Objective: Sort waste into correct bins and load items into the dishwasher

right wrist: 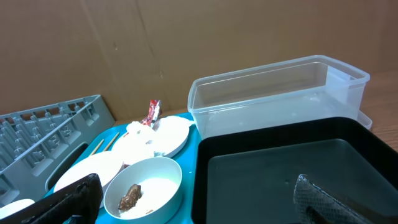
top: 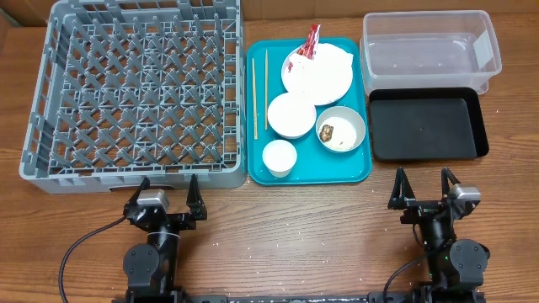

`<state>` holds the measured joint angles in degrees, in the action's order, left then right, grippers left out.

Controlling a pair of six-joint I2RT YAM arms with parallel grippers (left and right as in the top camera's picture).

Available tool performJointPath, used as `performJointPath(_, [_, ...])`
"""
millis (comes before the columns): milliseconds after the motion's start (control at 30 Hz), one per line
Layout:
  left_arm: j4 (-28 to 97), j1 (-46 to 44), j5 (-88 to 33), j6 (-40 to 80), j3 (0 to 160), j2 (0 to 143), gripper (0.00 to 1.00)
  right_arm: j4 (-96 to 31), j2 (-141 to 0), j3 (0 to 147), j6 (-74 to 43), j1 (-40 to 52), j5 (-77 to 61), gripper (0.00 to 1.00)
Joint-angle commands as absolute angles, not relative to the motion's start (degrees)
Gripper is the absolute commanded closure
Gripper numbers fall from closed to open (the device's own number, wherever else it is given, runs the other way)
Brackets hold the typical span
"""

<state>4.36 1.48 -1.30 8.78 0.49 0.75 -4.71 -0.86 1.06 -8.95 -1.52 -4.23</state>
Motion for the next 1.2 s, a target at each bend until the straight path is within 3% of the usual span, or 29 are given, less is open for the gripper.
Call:
performJointPath(0, [4.45,1.19,-1.06,7.70,0.30,0.25,0.00,-4.43,-0.45,0.47,-8.73,-1.56,-4.10,0.00])
performJointPath(867, [4.45,1.19,-1.06,7.70,0.30,0.25,0.00,-3.68,-0.45,1.04,-8.93,-1.56,-7.14,0.00])
performJointPath(1167, [4.45,1.19,-1.06,7.70,0.30,0.25,0.00,-7.40,-7.05,18.94,-8.86,-1.56,-12.95,0.00])
